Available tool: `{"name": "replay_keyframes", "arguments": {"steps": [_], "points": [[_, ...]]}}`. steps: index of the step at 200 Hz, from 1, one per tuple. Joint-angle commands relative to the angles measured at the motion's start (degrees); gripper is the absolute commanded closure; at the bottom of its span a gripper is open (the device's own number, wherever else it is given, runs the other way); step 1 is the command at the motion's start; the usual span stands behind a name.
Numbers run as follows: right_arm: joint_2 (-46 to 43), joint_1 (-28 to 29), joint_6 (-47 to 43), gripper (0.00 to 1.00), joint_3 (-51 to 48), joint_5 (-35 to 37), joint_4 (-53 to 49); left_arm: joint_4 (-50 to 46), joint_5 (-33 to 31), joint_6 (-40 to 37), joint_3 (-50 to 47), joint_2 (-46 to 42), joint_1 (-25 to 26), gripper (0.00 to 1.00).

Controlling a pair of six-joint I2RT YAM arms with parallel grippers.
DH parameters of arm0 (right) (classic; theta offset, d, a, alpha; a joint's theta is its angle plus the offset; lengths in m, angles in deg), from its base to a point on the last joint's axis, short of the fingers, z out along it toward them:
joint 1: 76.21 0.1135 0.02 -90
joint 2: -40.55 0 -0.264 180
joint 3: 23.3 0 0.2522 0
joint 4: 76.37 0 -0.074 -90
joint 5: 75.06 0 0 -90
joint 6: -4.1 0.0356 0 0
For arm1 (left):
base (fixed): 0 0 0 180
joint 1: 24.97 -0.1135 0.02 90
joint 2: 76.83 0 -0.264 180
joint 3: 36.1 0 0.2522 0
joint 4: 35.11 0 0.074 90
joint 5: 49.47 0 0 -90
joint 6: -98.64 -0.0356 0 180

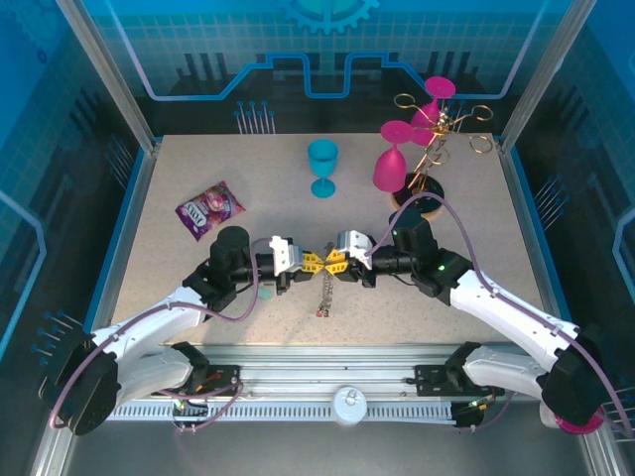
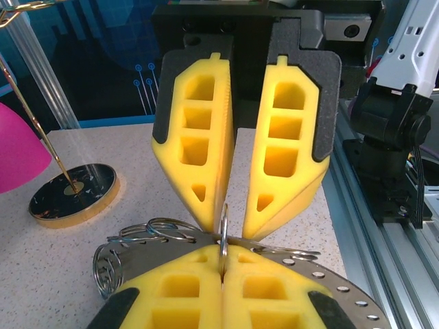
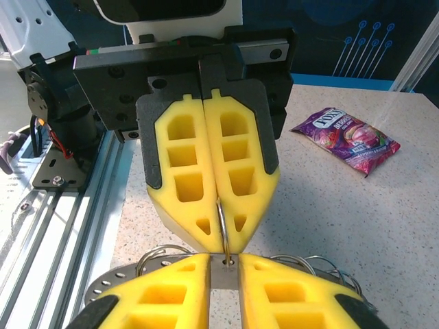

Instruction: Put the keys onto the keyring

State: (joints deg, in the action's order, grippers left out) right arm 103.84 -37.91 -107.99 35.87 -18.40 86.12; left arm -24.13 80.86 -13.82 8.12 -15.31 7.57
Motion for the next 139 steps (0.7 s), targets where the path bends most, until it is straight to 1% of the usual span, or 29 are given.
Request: {"name": "replay_keyframes", "arguments": {"steps": [1,57,109,139], "points": [[0.68,1.07,-0.24,0.83,1.18,-1.75,2.87,2.87,3.4,-1.36,-0.4,-0.53,0.52,1.0],[1.57,1.33,-0.2,0.86,2.01,-2.25,2.7,2.47,4.44,-1.7,-0.06,-0.31,0.62,1.0],[-0.57,0.9,-1.33,0.83,0.98,-0.81,1.26,1.99,3.7,-2.59,-0.22,-0.6,0.68,1.0],[-0.45,0.98,-1.03,0.83,0.98,-1.77,1.46,1.99,4.0,-2.68,-0.14,-0.25,0.62,1.0]]}}
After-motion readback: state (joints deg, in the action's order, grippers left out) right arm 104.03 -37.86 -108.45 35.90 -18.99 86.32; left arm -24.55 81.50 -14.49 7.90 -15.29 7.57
